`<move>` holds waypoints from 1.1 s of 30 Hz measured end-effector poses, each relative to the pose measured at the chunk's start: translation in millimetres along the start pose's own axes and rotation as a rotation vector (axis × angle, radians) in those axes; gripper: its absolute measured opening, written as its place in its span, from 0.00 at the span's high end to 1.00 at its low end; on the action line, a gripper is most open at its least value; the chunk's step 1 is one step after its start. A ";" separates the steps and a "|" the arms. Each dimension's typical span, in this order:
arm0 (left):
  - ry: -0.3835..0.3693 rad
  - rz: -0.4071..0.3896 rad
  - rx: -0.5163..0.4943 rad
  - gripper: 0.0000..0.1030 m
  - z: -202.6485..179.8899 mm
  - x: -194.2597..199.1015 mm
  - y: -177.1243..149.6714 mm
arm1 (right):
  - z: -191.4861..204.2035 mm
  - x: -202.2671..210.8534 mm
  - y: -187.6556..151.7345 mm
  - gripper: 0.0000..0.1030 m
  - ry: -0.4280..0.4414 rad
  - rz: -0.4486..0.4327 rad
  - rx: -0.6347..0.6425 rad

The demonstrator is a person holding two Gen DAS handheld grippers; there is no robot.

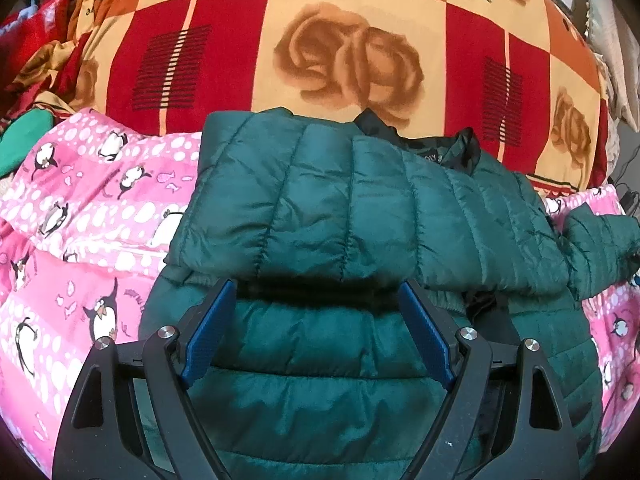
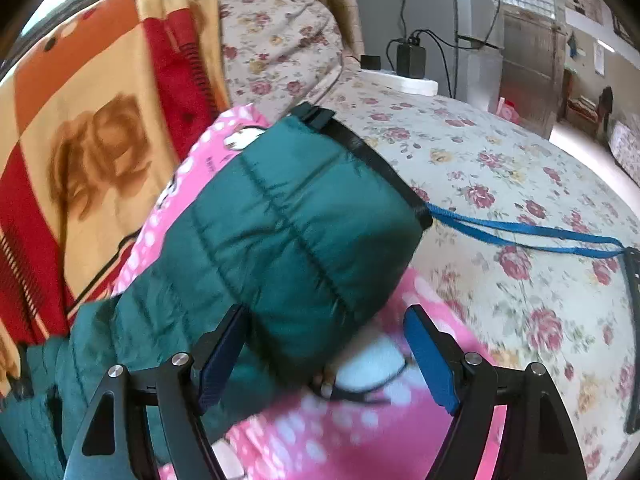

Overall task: Fold large clothes
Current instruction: 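Grasp the green jacket's sleeve cuff with the right gripper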

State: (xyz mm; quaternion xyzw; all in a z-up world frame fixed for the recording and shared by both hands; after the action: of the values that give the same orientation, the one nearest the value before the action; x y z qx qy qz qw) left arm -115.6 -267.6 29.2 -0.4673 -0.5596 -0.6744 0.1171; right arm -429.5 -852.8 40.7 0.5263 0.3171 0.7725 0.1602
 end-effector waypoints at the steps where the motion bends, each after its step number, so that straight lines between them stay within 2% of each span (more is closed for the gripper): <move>1: 0.000 0.000 -0.001 0.19 -0.4 -0.7 0.1 | -1.9 -3.4 3.2 0.25 0.004 -0.003 -0.015; 6: 0.002 0.015 -0.008 0.19 -1.7 -6.6 -1.4 | -3.0 -14.8 12.2 0.25 0.029 -0.021 -0.059; 7: 0.004 0.020 -0.009 0.19 -1.8 -8.1 -1.6 | -0.6 -14.7 13.7 0.28 0.027 -0.035 -0.049; 8: 0.004 0.022 -0.008 0.19 -1.8 -8.6 -1.7 | 2.6 -13.0 13.9 0.43 0.024 -0.051 -0.038; 9: 0.003 0.022 -0.006 0.19 -1.6 -8.9 -1.6 | 7.2 -9.7 14.9 0.48 0.024 -0.077 -0.015; 11: 0.001 0.021 -0.002 0.19 -0.8 -8.1 -1.5 | 15.8 -2.8 15.4 0.69 0.029 -0.107 0.019; 13: -0.001 0.017 0.003 0.19 0.3 -6.1 -1.0 | 22.5 8.3 15.2 0.76 0.094 -0.132 0.022; 16: -0.003 0.005 0.011 0.19 1.9 -1.1 0.3 | 28.6 25.9 11.5 0.80 0.242 -0.132 -0.012; 19: -0.009 -0.008 0.015 0.19 2.2 5.0 1.8 | 39.6 45.4 4.2 0.81 0.324 -0.133 0.012; 25: -0.008 -0.052 0.007 0.19 2.2 19.2 6.2 | 74.3 84.3 -18.7 0.84 0.431 -0.122 0.095; 33: -0.014 -0.058 0.024 0.19 6.0 23.5 7.1 | 135.2 121.5 -51.0 0.88 0.549 -0.100 0.231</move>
State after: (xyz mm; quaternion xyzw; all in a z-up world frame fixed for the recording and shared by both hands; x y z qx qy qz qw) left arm -120.3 -256.3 51.3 -0.4541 -0.5819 -0.6674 0.0993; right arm -358.2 -700.7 126.7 0.2964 0.4597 0.8359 0.0454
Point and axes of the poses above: each gripper's, at about its wrist camera, not at the fingertips, and x roughly against the way its jaws point, z to its left, y to its top, the point moved 2 cm from there along -x, roughly the way its jaws point, and after that the axes turned 3 degrees about -x, right-handed, at the moved point
